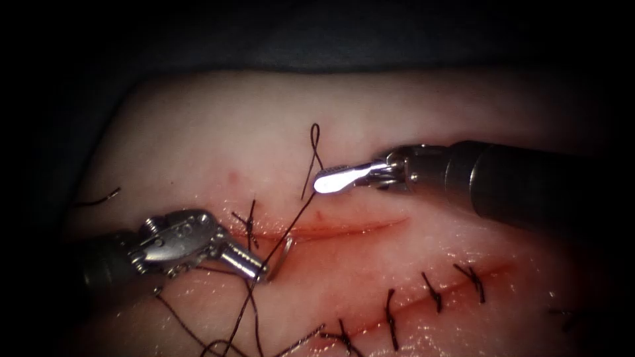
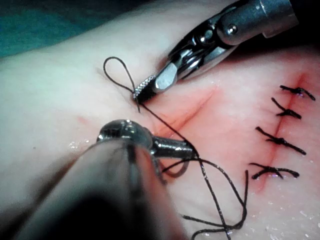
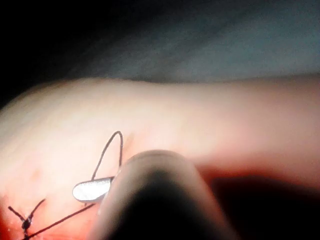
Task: Wound Closure
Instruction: Pull the needle through the skin with the left gripper.
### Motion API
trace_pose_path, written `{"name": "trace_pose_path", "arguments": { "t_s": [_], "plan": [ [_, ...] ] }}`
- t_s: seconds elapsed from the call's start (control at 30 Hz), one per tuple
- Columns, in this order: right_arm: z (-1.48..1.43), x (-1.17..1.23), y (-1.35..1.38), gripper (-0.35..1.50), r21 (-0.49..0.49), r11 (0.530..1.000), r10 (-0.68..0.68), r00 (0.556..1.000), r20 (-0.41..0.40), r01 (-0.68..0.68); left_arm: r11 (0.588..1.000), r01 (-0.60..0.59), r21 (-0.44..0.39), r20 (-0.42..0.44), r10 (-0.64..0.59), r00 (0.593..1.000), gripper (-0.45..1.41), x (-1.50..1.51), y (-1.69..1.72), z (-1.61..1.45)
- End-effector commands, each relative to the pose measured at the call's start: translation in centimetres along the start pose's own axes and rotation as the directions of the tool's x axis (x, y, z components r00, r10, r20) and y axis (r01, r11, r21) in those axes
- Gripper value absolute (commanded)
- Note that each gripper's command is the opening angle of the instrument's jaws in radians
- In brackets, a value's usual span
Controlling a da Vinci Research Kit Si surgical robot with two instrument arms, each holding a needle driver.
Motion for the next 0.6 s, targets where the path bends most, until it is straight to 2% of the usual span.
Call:
{"name": "trace_pose_path", "arguments": {
  "t_s": [0.03,0.17,0.2,0.27,0.33,0.43,0.5,0.53,0.57,0.6],
  "plan": [
    [0.1,0.05,-0.02,0.56,0.004,1.0,-0.008,1.0,0.002,0.008,1.0,0.014,-0.018,0.006,-0.014,1.0,-0.45,0.06,-0.02,0.03],
    [0.06,0.0,-0.04,0.57,0.003,1.0,-0.01,1.0,0.005,0.01,0.998,0.028,-0.061,0.017,-0.027,1.0,-0.45,0.16,0.18,-0.02],
    [0.05,-0.01,-0.04,0.57,0.003,1.0,-0.011,1.0,0.005,0.011,0.999,-0.004,-0.043,0.017,0.005,1.0,-0.45,0.19,0.21,-0.04],
    [0.05,-0.05,-0.03,0.56,0.009,1.0,-0.01,1.0,0.013,0.01,0.981,-0.18,0.065,0.052,0.177,0.983,-0.45,0.33,0.33,-0.11],
    [0.06,-0.09,-0.02,0.51,0.01,1.0,-0.008,1.0,0.015,0.008,0.939,-0.304,0.159,0.078,0.295,0.952,-0.45,0.48,0.51,-0.11],
    [0.05,-0.1,-0.02,0.49,0.01,1.0,-0.008,1.0,0.016,0.008,0.876,-0.412,0.253,0.154,0.384,0.911,-0.45,0.54,0.64,-0.07],
    [0.05,-0.1,-0.03,0.51,0.01,1.0,-0.008,1.0,0.017,0.008,0.809,-0.493,0.319,0.25,0.431,0.867,-0.45,0.58,0.73,-0.05],
    [0.05,-0.11,-0.03,0.52,0.011,1.0,-0.008,1.0,0.017,0.008,0.766,-0.538,0.351,0.308,0.448,0.839,-0.45,0.6,0.77,-0.04],
    [0.05,-0.11,-0.04,0.54,0.011,1.0,-0.008,1.0,0.017,0.008,0.689,-0.609,0.394,0.387,0.477,0.79,-0.45,0.65,0.83,-0.03],
    [0.04,-0.12,-0.05,0.54,0.011,1.0,-0.008,1.0,0.018,0.008,0.663,-0.629,0.407,0.414,0.48,0.774,-0.45,0.66,0.85,-0.02]
  ]
}}
